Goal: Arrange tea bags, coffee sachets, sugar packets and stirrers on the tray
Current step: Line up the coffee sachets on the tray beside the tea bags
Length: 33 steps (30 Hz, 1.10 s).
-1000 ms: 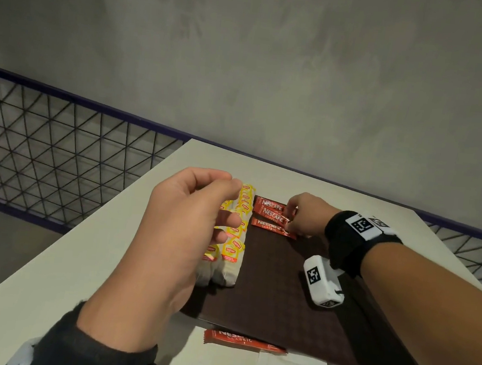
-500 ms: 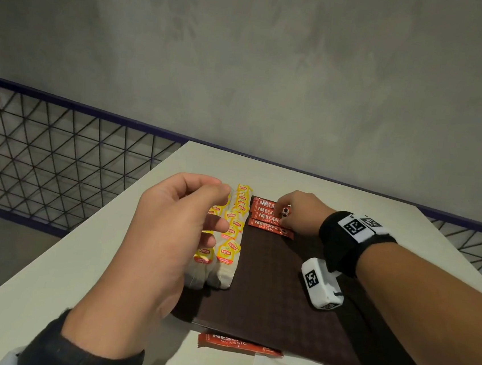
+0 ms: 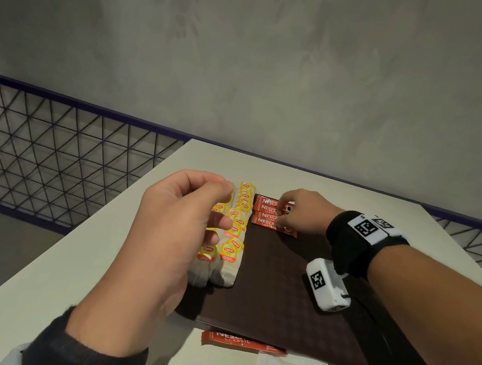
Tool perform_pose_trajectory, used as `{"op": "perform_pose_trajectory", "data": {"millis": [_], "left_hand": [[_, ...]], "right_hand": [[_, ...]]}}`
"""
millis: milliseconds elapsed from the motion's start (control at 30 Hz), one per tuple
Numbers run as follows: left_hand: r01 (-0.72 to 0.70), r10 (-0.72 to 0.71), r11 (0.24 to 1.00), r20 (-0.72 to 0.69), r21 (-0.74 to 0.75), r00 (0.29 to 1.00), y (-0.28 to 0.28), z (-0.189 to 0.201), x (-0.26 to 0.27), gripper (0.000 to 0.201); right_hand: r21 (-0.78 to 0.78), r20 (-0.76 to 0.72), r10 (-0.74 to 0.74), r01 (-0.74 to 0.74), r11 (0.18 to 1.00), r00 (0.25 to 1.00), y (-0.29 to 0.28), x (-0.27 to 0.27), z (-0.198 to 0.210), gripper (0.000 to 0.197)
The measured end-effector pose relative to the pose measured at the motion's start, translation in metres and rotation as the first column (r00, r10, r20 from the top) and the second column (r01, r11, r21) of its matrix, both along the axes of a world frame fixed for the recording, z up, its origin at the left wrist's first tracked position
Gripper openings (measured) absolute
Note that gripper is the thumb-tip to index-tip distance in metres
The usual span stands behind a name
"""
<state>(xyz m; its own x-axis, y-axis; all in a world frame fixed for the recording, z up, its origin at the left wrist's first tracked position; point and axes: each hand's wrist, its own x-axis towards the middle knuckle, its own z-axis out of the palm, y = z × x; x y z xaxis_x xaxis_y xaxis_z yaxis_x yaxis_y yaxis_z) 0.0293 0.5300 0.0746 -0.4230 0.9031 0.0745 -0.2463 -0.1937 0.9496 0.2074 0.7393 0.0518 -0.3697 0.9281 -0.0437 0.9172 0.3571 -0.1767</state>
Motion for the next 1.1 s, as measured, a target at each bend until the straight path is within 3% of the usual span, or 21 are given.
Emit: {"op": "perform_pose_trajectory", "data": {"millis": [200,600,833,1100], "left_hand": [[0.001,-0.001,1.0,0.008,0.002,1.0,0.0,0.0,0.001,0.014],[-0.008,0.008,1.0,0.008,0.005,1.0,0.001,-0.001,0.0,0.016],[0.004,-0.004,1.0,0.016,0.016,1.0,0.0,-0.001,0.001,0.017],[0.003,-0.003,1.0,0.012,0.013,1.0,0.001,-0.001,0.001,0.024]], "right_hand": [[-0.133,0.055,-0.021,0.028,0.991,0.998,0.001,0.006,0.002,0.054],[-0.127,0.079,-0.051,0.06,0.99,0.996,0.001,-0.006,0.003,0.058],[-0.059,0.108,-0.055,0.061,0.996,0.993,0.002,-0.002,0.001,0.05],[-0.095,0.097,-0.004,0.013,0.995,0.995,0.001,-0.007,0.001,0.055]]}}
